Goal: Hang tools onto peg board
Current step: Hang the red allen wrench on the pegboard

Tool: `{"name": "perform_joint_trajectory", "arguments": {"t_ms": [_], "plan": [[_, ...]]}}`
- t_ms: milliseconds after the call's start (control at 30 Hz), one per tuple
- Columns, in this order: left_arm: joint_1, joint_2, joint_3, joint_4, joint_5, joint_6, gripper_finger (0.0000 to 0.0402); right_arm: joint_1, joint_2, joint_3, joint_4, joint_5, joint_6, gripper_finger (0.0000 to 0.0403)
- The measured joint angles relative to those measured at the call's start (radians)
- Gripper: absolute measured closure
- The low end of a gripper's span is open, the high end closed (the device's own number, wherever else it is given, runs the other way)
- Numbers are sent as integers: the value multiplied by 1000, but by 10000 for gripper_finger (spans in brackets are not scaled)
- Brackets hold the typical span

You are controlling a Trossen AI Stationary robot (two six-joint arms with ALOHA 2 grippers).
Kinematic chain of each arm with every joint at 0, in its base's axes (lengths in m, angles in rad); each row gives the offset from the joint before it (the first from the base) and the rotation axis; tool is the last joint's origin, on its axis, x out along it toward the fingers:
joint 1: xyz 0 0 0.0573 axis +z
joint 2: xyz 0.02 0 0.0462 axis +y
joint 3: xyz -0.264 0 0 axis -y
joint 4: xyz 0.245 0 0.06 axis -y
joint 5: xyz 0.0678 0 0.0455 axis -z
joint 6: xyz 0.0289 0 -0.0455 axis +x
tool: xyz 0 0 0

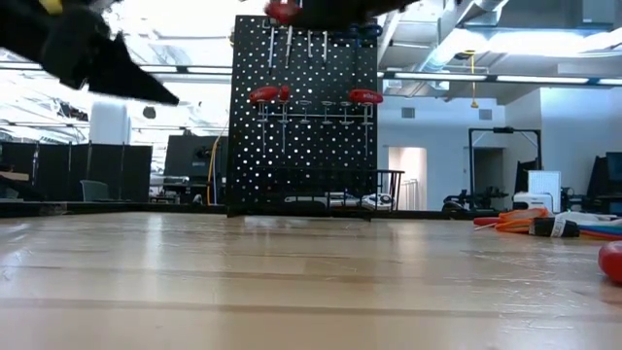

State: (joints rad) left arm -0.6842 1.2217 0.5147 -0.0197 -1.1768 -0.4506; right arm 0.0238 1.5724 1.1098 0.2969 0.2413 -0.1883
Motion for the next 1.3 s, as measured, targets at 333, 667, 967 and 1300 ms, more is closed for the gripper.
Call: {"name": "perform_joint_trajectory", "arguments": {"t_ms": [333, 667, 967, 1300], "plan": [[-31, 139, 0, -49, -79, -300, 273, -218, -81, 187, -298, 79, 79, 365], [-28, 278, 0, 50, -98, -277, 284, -315, 64, 356, -391, 85, 57, 365], [-28, 267, 0, 65, -93, -269, 284, -320, 138, 432, -505, 103, 49, 365], [-28, 267, 0, 64, -93, -269, 284, -292, 71, 435, -513, 103, 31, 365]]}}
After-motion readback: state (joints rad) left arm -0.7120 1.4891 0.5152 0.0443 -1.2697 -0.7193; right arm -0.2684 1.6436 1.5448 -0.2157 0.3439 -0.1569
